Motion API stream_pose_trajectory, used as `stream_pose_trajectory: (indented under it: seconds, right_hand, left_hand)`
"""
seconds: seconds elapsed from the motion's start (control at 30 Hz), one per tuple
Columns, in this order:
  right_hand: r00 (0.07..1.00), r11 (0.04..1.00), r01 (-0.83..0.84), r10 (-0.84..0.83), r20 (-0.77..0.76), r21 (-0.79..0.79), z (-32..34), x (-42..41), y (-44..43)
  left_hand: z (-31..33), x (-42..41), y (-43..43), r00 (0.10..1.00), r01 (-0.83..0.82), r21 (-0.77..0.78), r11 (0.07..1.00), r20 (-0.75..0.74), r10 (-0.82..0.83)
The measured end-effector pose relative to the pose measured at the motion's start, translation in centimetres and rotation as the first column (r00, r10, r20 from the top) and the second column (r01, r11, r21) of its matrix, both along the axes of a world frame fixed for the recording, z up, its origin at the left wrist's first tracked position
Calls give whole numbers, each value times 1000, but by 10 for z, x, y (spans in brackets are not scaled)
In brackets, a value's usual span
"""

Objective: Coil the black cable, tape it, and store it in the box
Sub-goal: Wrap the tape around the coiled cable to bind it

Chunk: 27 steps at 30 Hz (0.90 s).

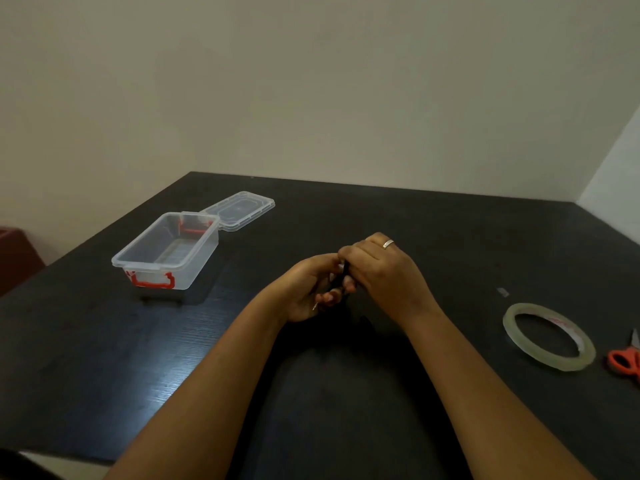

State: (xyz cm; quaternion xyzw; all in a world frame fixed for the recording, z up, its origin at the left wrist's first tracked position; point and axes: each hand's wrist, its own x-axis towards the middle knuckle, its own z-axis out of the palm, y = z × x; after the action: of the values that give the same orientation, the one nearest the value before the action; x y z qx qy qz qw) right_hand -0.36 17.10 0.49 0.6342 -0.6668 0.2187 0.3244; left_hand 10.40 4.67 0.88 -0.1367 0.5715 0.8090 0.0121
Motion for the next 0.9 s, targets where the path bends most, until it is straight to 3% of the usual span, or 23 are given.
stream_pose_trajectory:
  seconds: [0.37, 0.47, 0.67, 0.9]
  right_hand:
    - [978, 979, -10, -34, 208, 204, 4, -7, 5]
    - [975, 982, 15, -55, 214, 187, 2, -6, 4]
    - [978, 987, 60, -87, 191, 147, 0, -7, 2]
    - [941, 992, 24, -65, 332, 127, 3, -5, 5]
  left_hand:
    - [0, -1, -10, 990, -132, -359, 924, -6, 140]
    - [-3, -3, -8, 981, -186, -444, 876, -35, 190]
    - [-8, -6, -7, 958, -286, -471, 835, -137, 251]
    - [-11, -7, -7, 949, -312, -600, 736, -161, 271]
